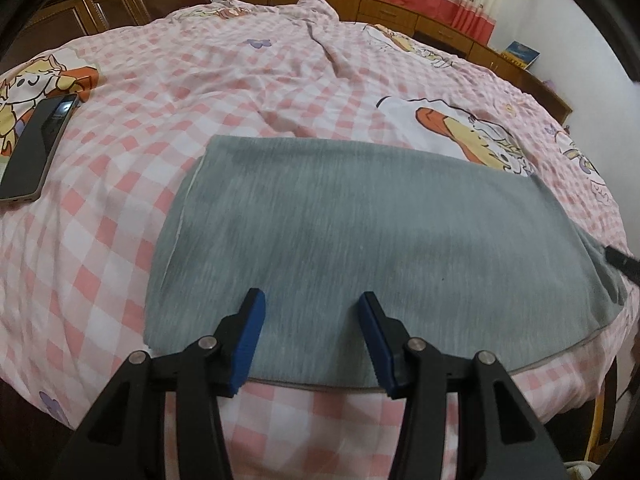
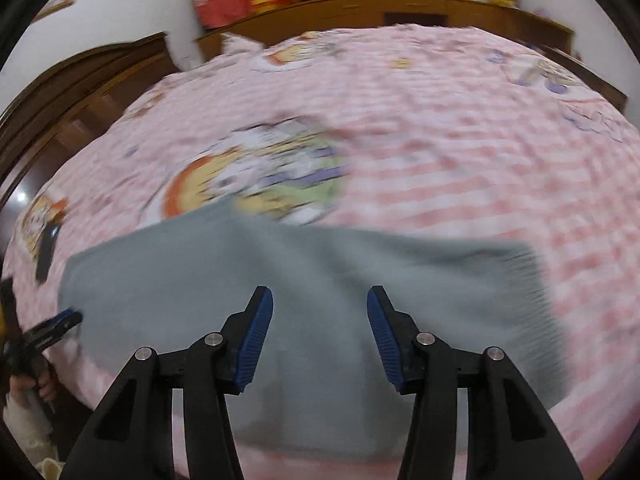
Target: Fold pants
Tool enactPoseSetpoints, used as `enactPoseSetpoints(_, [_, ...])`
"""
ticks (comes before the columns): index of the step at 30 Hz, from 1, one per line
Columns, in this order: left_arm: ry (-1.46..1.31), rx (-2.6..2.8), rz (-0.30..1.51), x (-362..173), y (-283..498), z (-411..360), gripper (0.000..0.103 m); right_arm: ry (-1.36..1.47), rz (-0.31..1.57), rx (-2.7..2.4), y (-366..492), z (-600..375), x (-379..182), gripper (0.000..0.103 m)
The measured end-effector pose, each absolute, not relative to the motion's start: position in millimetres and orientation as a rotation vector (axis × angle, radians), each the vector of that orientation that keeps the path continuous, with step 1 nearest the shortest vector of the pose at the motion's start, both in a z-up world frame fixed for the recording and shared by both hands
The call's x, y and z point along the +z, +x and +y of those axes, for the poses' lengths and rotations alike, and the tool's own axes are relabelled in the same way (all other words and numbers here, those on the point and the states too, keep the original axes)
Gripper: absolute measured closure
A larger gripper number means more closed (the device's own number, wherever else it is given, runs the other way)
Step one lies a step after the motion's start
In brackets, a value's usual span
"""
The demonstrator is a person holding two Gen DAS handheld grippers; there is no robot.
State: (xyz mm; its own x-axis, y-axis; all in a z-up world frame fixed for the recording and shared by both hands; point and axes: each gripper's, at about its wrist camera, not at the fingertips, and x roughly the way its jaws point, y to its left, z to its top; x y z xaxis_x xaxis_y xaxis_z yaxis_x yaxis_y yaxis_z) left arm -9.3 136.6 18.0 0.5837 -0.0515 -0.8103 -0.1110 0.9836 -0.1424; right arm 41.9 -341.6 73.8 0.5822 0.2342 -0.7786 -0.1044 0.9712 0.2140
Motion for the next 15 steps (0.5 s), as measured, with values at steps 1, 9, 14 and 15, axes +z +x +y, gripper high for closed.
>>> enactPoseSetpoints(1, [-0.184,0.044,0.951,17.6,-8.4,135.5,0.052,0.169,0.977,0.213,51.4,-354.7,69.6,0.052])
enactPoseSetpoints(9, [-0.178,0.12,0.976,14.6,-6.8,131.2,0.049,0.098,1.041,-0.058,99.4,-390.2,15.2,0.099])
enactPoseSetpoints(14, [-0.183,0.144,1.001,14.5,-6.1,135.0,0.049,0.184,0.993,-0.089,110.3,-403.6,15.9,0.103])
enactPoseSetpoints(15, [-0.183,0.149,1.004,14.8,-6.5,135.1,0.049,0.184,0.99,-0.088,109.2,-404.2,17.3,0.103])
